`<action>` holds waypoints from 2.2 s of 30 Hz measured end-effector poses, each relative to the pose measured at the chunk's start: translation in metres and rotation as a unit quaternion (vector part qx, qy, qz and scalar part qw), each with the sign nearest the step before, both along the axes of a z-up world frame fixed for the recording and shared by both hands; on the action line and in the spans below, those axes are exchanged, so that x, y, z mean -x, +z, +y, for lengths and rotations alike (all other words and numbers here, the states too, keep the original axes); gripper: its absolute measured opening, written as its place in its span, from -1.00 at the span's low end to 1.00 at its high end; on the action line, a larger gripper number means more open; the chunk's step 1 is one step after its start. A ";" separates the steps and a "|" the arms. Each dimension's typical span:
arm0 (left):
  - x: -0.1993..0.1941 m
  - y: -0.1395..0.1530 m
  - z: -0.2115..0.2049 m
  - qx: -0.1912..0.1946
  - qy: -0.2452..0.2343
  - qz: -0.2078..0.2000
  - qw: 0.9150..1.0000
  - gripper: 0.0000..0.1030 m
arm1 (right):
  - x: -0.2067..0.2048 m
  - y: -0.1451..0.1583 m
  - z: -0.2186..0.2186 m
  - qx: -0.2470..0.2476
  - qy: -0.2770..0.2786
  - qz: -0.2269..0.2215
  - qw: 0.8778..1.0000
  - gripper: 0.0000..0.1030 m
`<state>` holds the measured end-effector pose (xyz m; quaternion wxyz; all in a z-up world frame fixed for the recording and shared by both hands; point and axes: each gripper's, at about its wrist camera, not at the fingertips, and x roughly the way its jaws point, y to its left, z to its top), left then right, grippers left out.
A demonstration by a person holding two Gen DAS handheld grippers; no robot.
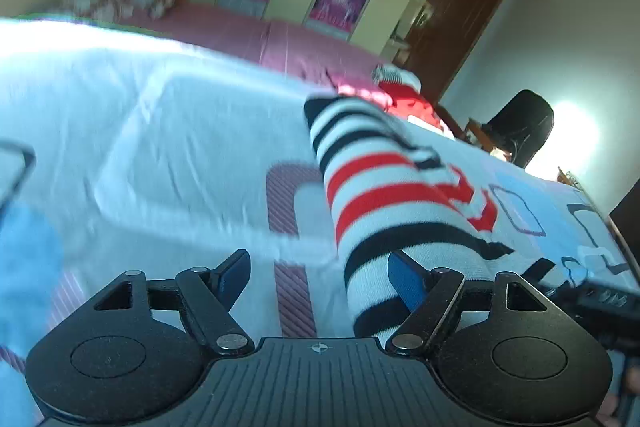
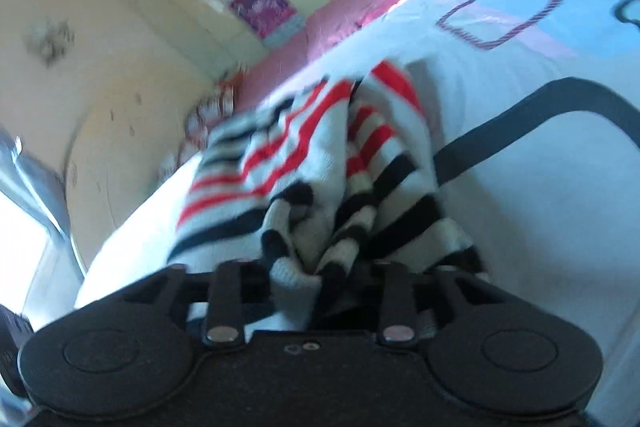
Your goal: Fold small clothes
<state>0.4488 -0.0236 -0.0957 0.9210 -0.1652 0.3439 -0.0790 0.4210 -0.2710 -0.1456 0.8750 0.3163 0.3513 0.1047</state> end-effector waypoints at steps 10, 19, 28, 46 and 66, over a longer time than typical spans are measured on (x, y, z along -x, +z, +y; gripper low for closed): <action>-0.034 -0.020 -0.010 0.033 -0.018 0.037 0.999 0.49 | -0.029 -0.003 0.006 -0.010 0.019 0.007 1.000 -0.22; -0.024 -0.008 -0.021 0.012 -0.021 0.017 1.000 0.42 | -0.015 0.039 0.024 0.089 0.040 -0.094 0.991 -0.53; -0.031 0.008 -0.054 -0.051 -0.046 0.039 0.997 0.46 | -0.030 0.002 0.002 0.071 0.020 -0.009 0.997 -0.29; -0.029 -0.006 -0.053 -0.020 -0.024 0.038 0.999 0.46 | -0.023 0.011 -0.008 0.121 0.028 -0.034 0.992 -0.54; -0.036 -0.016 -0.052 -0.011 -0.025 0.050 0.998 0.70 | -0.022 -0.005 -0.015 0.116 0.038 -0.037 0.992 -0.57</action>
